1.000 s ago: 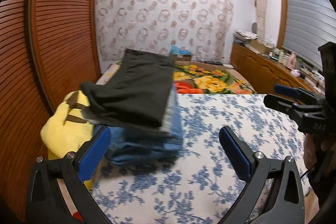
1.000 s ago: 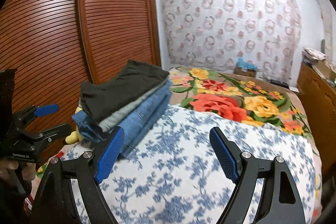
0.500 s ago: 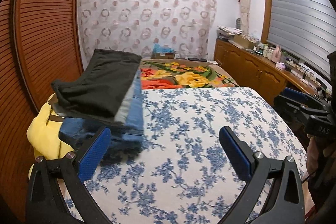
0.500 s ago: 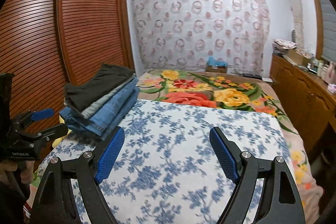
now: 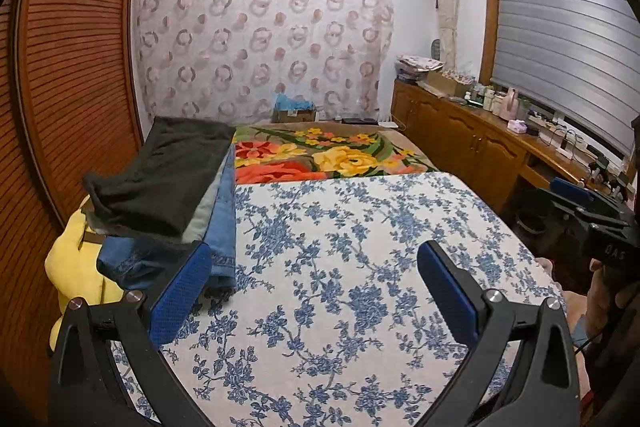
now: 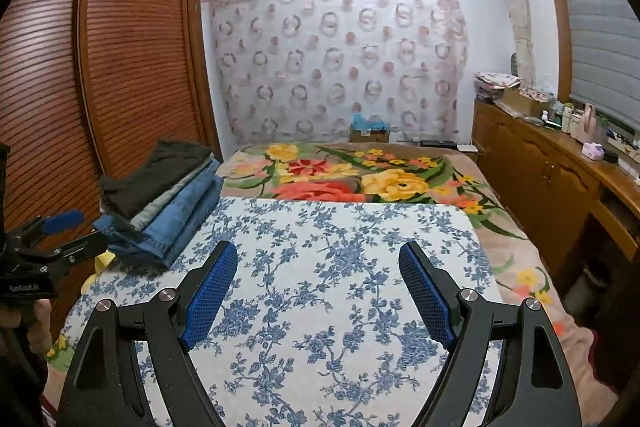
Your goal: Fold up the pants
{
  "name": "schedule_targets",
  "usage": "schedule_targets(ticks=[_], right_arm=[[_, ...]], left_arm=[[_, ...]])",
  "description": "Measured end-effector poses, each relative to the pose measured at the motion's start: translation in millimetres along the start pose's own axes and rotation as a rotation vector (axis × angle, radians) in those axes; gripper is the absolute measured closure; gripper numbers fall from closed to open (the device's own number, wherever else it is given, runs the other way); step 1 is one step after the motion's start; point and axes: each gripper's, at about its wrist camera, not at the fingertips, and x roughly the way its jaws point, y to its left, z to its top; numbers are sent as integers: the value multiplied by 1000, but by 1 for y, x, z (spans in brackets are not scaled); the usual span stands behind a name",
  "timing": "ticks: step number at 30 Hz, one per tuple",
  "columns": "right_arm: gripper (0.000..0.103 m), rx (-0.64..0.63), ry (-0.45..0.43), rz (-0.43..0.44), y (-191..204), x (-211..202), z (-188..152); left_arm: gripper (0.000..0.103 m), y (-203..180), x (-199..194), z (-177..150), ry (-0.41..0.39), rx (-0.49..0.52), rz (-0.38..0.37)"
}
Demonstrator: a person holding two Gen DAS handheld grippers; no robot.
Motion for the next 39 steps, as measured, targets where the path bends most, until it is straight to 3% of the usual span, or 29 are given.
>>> schedule_targets(ticks=[18,39], right_arm=[[19,20,-121,-29,-3,-18,-15],[19,-1,-122,-31,-6,-11,-24]], left_arm=[[0,-8,-42,22,-105,13,34],[0,-6,-47,19,-106,10,38]])
